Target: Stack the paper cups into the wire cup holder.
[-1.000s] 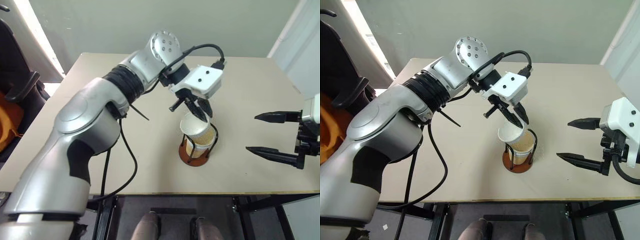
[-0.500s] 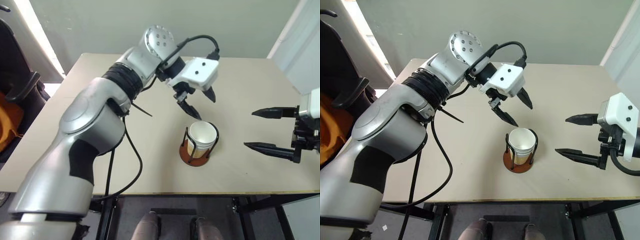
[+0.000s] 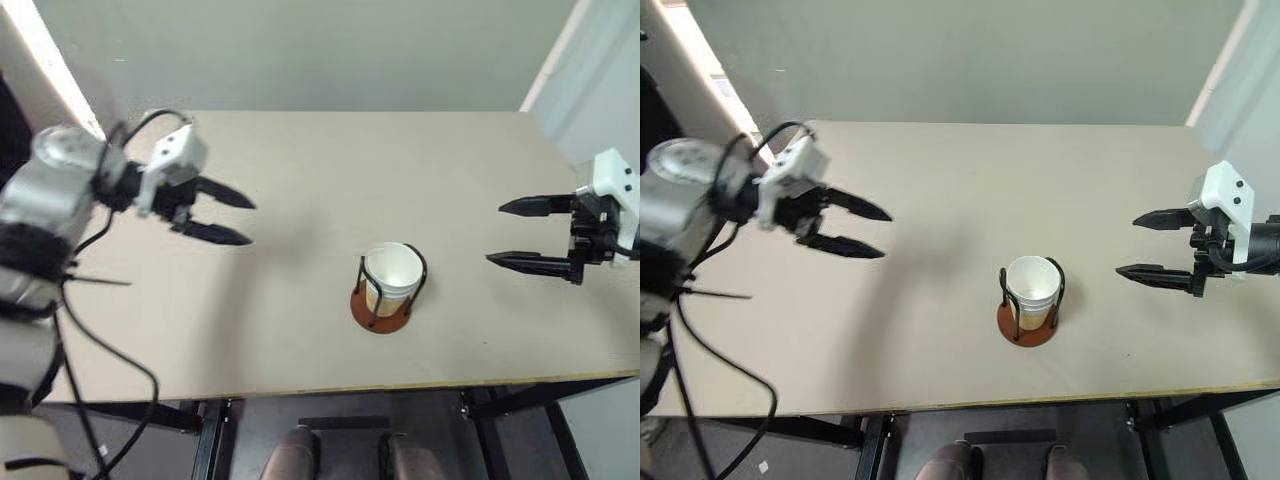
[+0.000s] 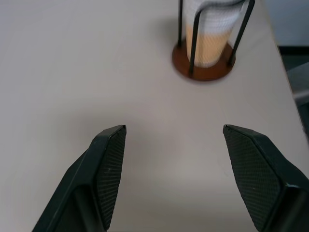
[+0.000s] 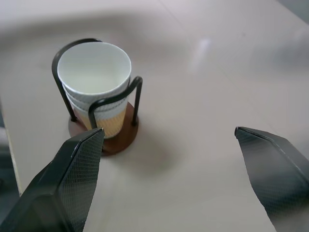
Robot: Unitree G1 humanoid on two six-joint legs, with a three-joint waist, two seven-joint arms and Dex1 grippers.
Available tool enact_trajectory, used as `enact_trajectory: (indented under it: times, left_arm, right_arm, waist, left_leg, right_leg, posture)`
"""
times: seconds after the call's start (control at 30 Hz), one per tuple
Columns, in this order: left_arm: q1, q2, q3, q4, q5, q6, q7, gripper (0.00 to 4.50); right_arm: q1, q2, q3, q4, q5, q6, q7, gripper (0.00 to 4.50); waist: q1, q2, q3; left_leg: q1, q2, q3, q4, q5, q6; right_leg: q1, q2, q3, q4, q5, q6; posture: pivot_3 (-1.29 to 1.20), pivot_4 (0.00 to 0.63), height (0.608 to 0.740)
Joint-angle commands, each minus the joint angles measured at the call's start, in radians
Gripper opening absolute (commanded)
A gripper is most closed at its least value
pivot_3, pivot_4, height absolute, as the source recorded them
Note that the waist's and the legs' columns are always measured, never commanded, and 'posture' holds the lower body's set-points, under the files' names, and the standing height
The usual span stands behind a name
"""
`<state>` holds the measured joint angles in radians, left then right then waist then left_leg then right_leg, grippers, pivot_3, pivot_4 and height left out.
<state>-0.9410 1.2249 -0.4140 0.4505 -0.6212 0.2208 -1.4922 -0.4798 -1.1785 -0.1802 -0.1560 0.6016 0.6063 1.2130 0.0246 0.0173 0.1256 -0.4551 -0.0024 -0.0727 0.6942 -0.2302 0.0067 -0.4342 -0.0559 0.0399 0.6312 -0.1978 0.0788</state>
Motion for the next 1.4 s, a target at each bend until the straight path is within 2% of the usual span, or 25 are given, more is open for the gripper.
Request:
enact_trajectory:
  times: [0.03,0.13,0.3,0.37,0.5,0.73,1.4]
  left_arm:
    - [0.176,0.093,0.242,-0.064,-0.068,0.095,0.062,3.42]
    - [0.310,0.115,0.422,-0.035,-0.106,0.159,0.093,3.42]
    - [0.633,0.122,0.724,-0.158,-0.100,0.210,0.112,3.42]
    - [0.704,0.100,0.803,-0.216,-0.096,0.235,0.142,3.42]
    - [0.771,0.050,0.879,-0.308,-0.092,0.274,0.184,3.42]
    - [0.780,0.015,0.901,-0.366,-0.076,0.312,0.203,3.42]
    - [0.602,-0.035,0.727,-0.303,0.000,0.320,0.179,3.42]
  right_arm:
    - [-0.014,0.006,-0.031,0.046,0.010,-0.030,0.047,4.50]
    - [-0.032,0.032,-0.050,0.103,0.050,-0.030,0.093,4.50]
    - [-0.079,0.033,-0.008,0.222,-0.007,-0.059,0.131,4.50]
    - [-0.093,0.035,-0.002,0.232,-0.012,-0.057,0.138,4.50]
    - [-0.129,0.043,0.021,0.256,-0.034,-0.056,0.151,4.50]
    - [-0.153,0.048,0.040,0.282,-0.068,-0.065,0.158,4.50]
    - [-0.032,0.063,-0.081,0.133,-0.004,0.043,0.064,4.50]
  waist:
    - [0.002,-0.001,0.000]
    - [0.001,-0.002,-0.001]
    - [-0.009,-0.002,-0.001]
    - [-0.010,-0.002,-0.001]
    - [-0.014,-0.003,-0.001]
    - [-0.019,-0.003,-0.001]
    - [-0.018,-0.003,-0.001]
  left_leg:
    - [0.000,0.000,0.000,0.000,0.000,0.000]
    - [0.002,0.000,-0.001,-0.001,0.001,-0.002]
    - [0.013,-0.001,0.001,-0.014,0.000,-0.003]
    - [0.016,0.000,0.000,-0.018,0.000,-0.002]
    - [0.021,0.001,-0.001,-0.032,0.011,-0.008]
    - [0.025,0.004,-0.001,-0.034,0.014,-0.011]
    - [0.019,0.004,-0.003,-0.036,0.010,-0.013]
  right_leg:
    - [0.000,0.000,0.000,0.001,-0.004,-0.008]
    - [-0.001,0.000,0.000,0.007,-0.008,-0.014]
    - [0.000,-0.001,0.002,0.013,-0.009,-0.020]
    - [0.001,-0.001,0.001,0.015,-0.010,-0.023]
    - [-0.001,0.000,0.001,0.016,-0.007,-0.031]
    - [-0.001,0.002,0.001,0.017,-0.004,-0.036]
    - [-0.007,0.002,-0.002,0.015,-0.004,-0.036]
  posture:
    - [0.00,0.150,0.740]
    - [0.00,0.150,0.740]
    - [0.00,0.150,0.740]
    - [0.00,0.150,0.740]
    - [0.00,0.150,0.740]
    - [0.00,0.150,0.740]
    - [0.00,0.150,0.740]
